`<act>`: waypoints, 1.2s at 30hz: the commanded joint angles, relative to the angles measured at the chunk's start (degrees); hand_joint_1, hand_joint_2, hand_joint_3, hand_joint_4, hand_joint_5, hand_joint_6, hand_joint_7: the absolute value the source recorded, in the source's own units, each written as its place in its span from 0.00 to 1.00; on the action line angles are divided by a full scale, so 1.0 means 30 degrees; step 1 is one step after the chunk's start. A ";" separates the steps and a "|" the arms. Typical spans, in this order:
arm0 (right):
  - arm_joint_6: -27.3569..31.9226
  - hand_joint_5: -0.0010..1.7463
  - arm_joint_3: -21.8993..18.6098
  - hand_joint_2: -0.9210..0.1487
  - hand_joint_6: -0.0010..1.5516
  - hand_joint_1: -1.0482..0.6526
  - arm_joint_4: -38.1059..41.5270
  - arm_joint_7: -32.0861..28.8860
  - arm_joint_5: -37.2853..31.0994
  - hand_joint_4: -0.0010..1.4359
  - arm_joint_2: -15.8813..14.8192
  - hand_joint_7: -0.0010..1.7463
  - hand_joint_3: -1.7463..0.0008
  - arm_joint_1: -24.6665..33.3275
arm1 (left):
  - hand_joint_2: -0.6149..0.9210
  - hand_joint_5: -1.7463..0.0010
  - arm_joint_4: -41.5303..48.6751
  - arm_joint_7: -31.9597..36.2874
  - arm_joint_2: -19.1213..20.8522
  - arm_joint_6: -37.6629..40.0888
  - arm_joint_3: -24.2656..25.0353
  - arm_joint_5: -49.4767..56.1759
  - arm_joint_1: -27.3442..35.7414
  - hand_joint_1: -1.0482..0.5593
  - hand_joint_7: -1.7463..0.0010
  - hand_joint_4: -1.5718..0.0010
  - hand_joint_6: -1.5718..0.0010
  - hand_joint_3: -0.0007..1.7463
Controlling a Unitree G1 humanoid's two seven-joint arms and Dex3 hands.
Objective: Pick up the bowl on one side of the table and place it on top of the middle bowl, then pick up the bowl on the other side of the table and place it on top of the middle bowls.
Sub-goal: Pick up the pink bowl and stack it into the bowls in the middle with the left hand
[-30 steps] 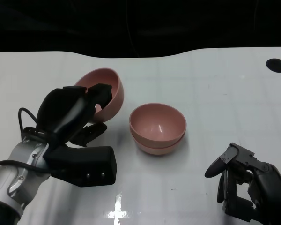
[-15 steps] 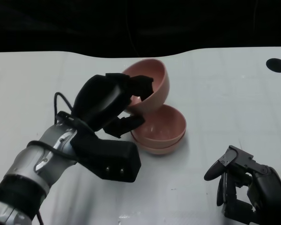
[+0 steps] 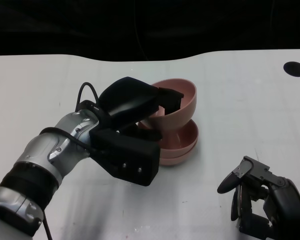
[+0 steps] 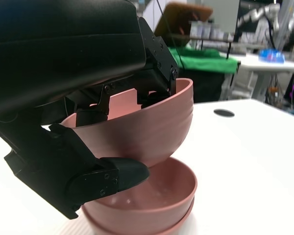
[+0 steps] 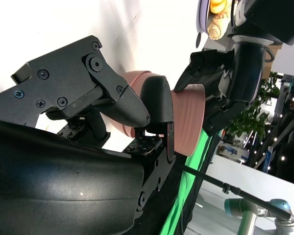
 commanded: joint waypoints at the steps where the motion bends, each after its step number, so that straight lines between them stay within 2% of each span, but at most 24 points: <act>1: 0.0077 1.00 -0.0063 0.46 0.50 0.55 -0.0105 -0.0008 -0.0113 0.60 0.0013 0.84 0.21 0.0089 | 0.75 0.00 0.0041 -0.1213 0.0252 0.0264 -0.0221 -0.0145 -0.0699 0.53 0.12 0.44 0.52 0.51; 3: 0.0209 1.00 -0.0066 0.46 0.50 0.55 -0.0184 0.0026 -0.0033 0.60 0.0032 0.84 0.21 0.0115 | 0.76 0.00 0.0012 -0.1757 0.0264 0.0379 -0.0246 -0.0194 -0.0762 0.53 0.16 0.45 0.50 0.49; 7: 0.0162 1.00 -0.0082 0.46 0.50 0.55 -0.0188 0.0065 0.0008 0.60 0.0034 0.84 0.21 0.0101 | 0.77 0.01 -0.0176 -0.2592 0.0302 0.0620 -0.0258 -0.0385 -0.0774 0.53 0.33 0.46 0.45 0.49; 9: 0.0142 1.00 -0.0096 0.46 0.50 0.55 -0.0155 0.0077 0.0020 0.60 0.0037 0.84 0.21 0.0084 | 0.83 0.08 -0.0389 -0.3225 0.0319 0.1030 -0.0236 -0.0544 -0.0734 0.51 0.54 0.49 0.42 0.38; 10: 0.0102 1.00 -0.0107 0.46 0.51 0.55 -0.0123 0.0074 0.0000 0.60 0.0027 0.84 0.21 0.0066 | 0.86 0.09 -0.0494 -0.3483 0.0370 0.1069 -0.0236 -0.0630 -0.0713 0.50 0.59 0.50 0.41 0.34; 13: -0.0055 1.00 -0.0153 0.46 0.51 0.55 -0.0040 0.0066 -0.0036 0.60 -0.0012 0.84 0.21 0.0007 | 0.97 0.42 -0.0832 -0.3777 0.0650 0.0836 -0.0370 -0.0560 -0.0638 0.44 0.87 0.57 0.46 0.15; 15: -0.0085 1.00 -0.0173 0.45 0.50 0.55 -0.0028 0.0117 0.0073 0.60 -0.0006 0.84 0.21 -0.0009 | 0.99 0.73 -0.1190 -0.4104 0.0843 0.0973 -0.0518 -0.0387 -0.0538 0.38 0.97 0.61 0.57 0.13; 17: -0.0043 1.00 -0.0190 0.45 0.50 0.55 -0.0055 0.0095 0.0062 0.60 0.0006 0.84 0.22 -0.0004 | 1.00 0.86 -0.1526 -0.4519 0.0960 0.1212 -0.0585 -0.0392 -0.0417 0.32 0.99 0.67 0.66 0.14; 21: 0.0098 1.00 -0.0193 0.45 0.50 0.55 -0.0211 0.0088 0.0073 0.60 0.0022 0.84 0.22 0.0058 | 1.00 0.94 -0.2321 -0.5112 0.1218 0.1763 -0.0604 -0.0416 0.0008 0.22 1.00 0.77 0.75 0.19; 27: 0.0311 1.00 -0.0248 0.45 0.50 0.55 -0.0332 0.0076 0.0121 0.59 0.0025 0.83 0.22 0.0089 | 1.00 0.99 -0.3790 -0.5636 0.1897 0.2318 -0.0323 -0.0612 0.1029 0.11 1.00 0.87 0.83 0.28; 31: 0.0236 1.00 -0.0287 0.44 0.50 0.55 -0.0321 0.0122 0.0173 0.58 -0.0012 0.84 0.23 0.0089 | 1.00 1.00 -0.4964 -0.4981 0.2371 0.2419 0.0272 -0.0859 0.1998 0.11 1.00 0.89 0.85 0.29; 36: 0.0391 1.00 -0.0299 0.44 0.50 0.56 -0.0456 0.0104 0.0161 0.59 -0.0005 0.83 0.23 0.0163 | 1.00 0.99 -0.6412 -0.3186 0.2823 0.1451 0.1820 -0.1894 0.3970 0.15 0.99 0.89 0.85 0.29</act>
